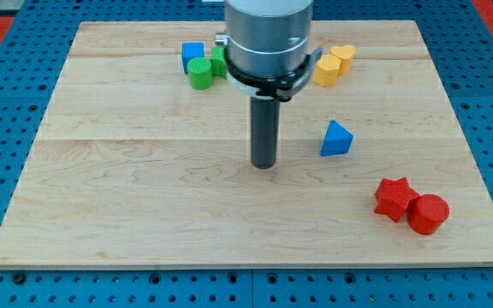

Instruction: Slightly move the blue triangle towards up

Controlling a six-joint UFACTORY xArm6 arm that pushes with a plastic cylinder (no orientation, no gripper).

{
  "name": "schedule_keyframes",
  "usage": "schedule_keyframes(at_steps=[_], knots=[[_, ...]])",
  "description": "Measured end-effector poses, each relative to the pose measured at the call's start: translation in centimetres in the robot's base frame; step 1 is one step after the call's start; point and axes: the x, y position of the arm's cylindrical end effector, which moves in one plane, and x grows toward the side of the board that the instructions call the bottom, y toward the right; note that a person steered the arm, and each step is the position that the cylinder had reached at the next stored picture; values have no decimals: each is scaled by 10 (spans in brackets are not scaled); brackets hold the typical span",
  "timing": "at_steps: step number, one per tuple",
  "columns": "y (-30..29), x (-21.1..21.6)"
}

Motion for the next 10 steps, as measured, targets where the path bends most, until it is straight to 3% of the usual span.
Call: schedule_keyframes(at_steps=[1, 4, 6, 8, 9, 10], knots=[[47, 0], [59, 0], [82, 28], [56, -39], [63, -50], [80, -3]])
